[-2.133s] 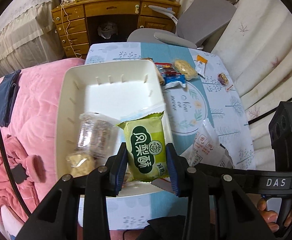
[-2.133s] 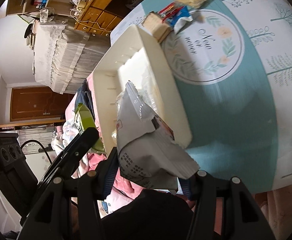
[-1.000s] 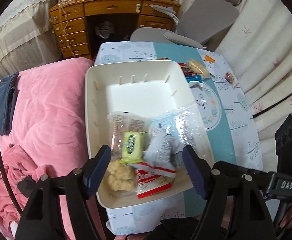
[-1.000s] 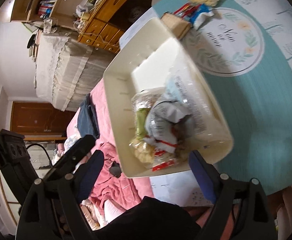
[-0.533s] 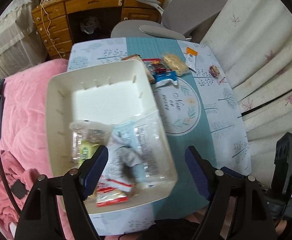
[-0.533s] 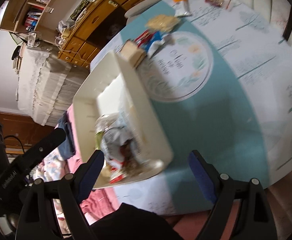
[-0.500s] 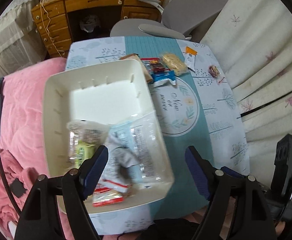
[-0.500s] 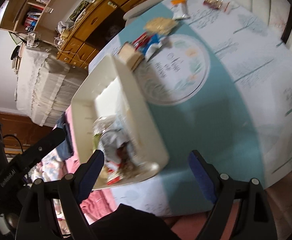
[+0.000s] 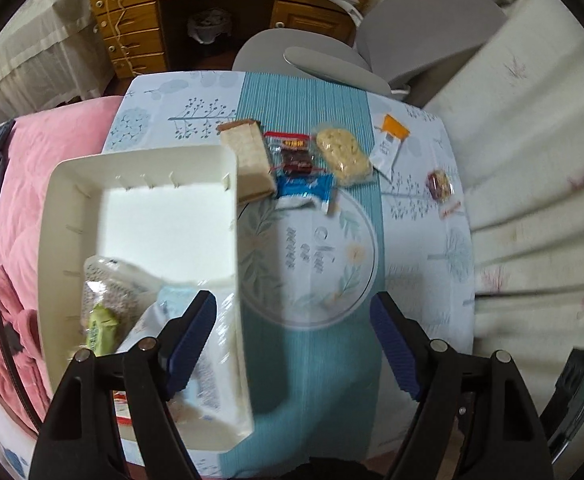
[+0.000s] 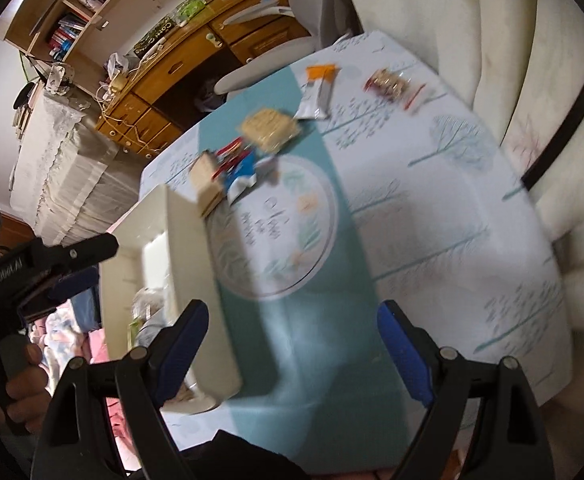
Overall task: Organize snacks
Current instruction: 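Grasp the blue wrapped packet with the left tool while the right tool reaches the red-labelled nut bag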
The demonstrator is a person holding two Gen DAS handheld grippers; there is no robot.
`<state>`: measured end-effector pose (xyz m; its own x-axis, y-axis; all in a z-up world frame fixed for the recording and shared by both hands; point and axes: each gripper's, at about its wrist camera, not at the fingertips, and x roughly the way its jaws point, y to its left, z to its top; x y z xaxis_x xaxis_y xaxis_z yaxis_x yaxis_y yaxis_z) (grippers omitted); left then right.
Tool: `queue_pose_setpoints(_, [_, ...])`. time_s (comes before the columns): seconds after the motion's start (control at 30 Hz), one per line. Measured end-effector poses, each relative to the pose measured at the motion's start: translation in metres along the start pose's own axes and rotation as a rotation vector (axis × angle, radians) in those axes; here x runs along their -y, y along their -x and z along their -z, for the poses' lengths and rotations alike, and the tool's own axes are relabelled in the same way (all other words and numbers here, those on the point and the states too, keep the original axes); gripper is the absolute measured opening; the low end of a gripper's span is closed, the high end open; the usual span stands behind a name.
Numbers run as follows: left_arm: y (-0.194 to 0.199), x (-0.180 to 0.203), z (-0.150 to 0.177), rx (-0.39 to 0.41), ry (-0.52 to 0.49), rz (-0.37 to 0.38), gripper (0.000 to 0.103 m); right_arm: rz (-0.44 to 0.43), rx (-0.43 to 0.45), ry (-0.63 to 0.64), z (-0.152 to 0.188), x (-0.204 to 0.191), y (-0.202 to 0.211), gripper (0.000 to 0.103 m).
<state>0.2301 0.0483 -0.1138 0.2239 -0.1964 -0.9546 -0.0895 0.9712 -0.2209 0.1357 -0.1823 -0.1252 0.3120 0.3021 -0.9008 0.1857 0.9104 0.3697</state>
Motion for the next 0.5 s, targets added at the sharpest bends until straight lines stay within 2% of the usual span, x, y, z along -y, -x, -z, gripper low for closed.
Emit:
queue_pose_setpoints(0.3, [-0.035,0.027,-0.04,0.011,0.172,-0.024,0.078,0.05,0.074,0.072,-0.056,0.035,-0.003,0.087])
queue_pose_setpoints(0.5, [-0.069,0.029,-0.058,-0.019,0.337,-0.021,0.078,0.069,0.171,0.14,-0.094,0.047,-0.01,0.087])
